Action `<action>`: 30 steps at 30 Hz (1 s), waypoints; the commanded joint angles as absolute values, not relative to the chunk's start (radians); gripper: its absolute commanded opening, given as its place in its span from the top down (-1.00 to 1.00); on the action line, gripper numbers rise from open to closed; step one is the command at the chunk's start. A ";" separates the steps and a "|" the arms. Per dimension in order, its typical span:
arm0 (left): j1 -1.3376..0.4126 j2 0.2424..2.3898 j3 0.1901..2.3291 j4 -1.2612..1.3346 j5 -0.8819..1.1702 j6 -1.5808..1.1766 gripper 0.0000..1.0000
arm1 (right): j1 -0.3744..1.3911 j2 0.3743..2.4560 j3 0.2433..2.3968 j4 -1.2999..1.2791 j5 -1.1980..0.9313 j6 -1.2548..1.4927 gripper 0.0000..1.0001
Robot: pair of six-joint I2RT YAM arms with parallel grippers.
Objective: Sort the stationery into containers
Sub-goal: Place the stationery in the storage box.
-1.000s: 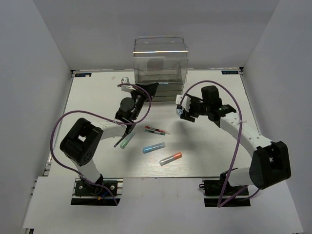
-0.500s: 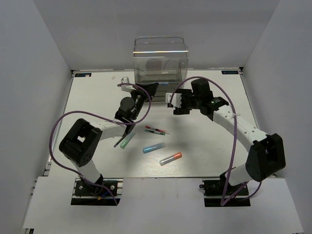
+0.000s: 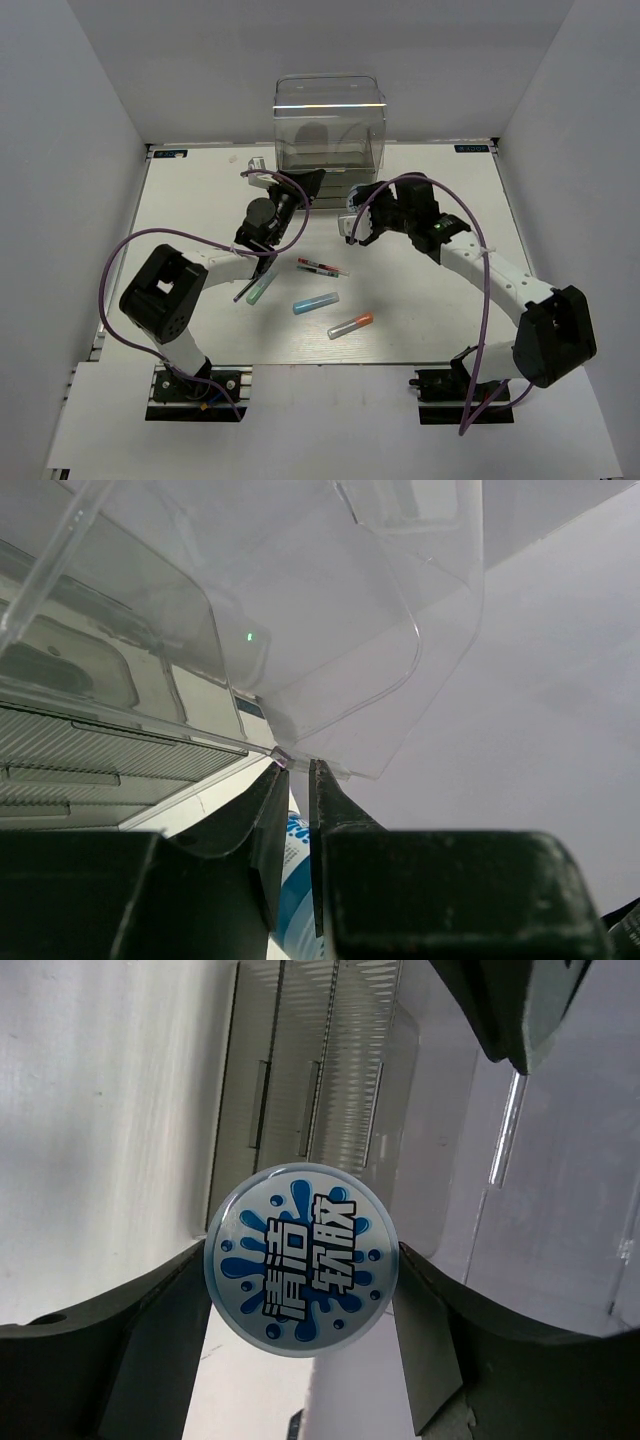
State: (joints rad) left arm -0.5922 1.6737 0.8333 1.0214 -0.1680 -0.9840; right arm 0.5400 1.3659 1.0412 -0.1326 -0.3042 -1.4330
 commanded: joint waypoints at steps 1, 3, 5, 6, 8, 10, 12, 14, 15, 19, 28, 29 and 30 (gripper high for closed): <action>-0.589 1.606 0.879 1.055 -0.186 -0.973 0.48 | 0.549 1.327 1.002 0.075 -0.301 -1.552 1.00; -0.589 1.606 0.888 1.055 -0.186 -0.973 0.48 | 0.552 1.338 0.989 0.133 -0.295 -1.562 1.00; -0.589 1.606 0.888 1.046 -0.186 -0.973 0.48 | 0.554 1.345 0.976 0.197 -0.285 -1.563 1.00; -0.589 1.606 0.897 1.046 -0.176 -0.973 0.48 | 0.555 1.351 0.968 0.215 -0.287 -1.565 1.00; -0.589 1.606 0.897 1.046 -0.176 -0.973 0.48 | 0.555 1.354 0.943 0.280 -0.285 -1.577 1.00; -0.589 1.606 0.907 1.046 -0.176 -0.973 0.48 | 0.558 1.353 0.916 0.334 -0.284 -1.586 1.00; -0.589 1.606 0.907 1.046 -0.176 -0.973 0.48 | 0.563 1.356 0.893 0.389 -0.281 -1.597 1.00; -0.589 1.606 0.907 1.046 -0.176 -0.973 0.48 | 0.561 1.358 0.873 0.432 -0.279 -1.612 1.00; -0.589 1.606 0.907 1.046 -0.176 -0.973 0.48 | 0.568 1.358 0.867 0.457 -0.279 -1.615 1.00; -0.589 1.606 0.916 1.046 -0.167 -0.973 0.48 | 0.571 1.382 0.841 0.529 -0.270 -1.631 1.00; -0.589 1.606 0.925 1.046 -0.167 -0.973 0.48 | 0.572 1.425 0.788 0.696 -0.268 -1.695 1.00; -0.589 1.606 0.925 1.046 -0.167 -0.973 0.48 | 0.575 1.439 0.785 0.707 -0.265 -1.703 1.00; -0.589 1.606 0.925 1.046 -0.167 -0.973 0.48 | 0.572 1.446 0.784 0.716 -0.265 -1.707 1.00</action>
State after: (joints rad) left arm -0.5922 1.6733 0.8753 1.0019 -0.1650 -0.9840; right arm 0.5671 1.4422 0.7815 0.5240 -0.2714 -1.6524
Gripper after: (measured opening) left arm 0.250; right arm 0.709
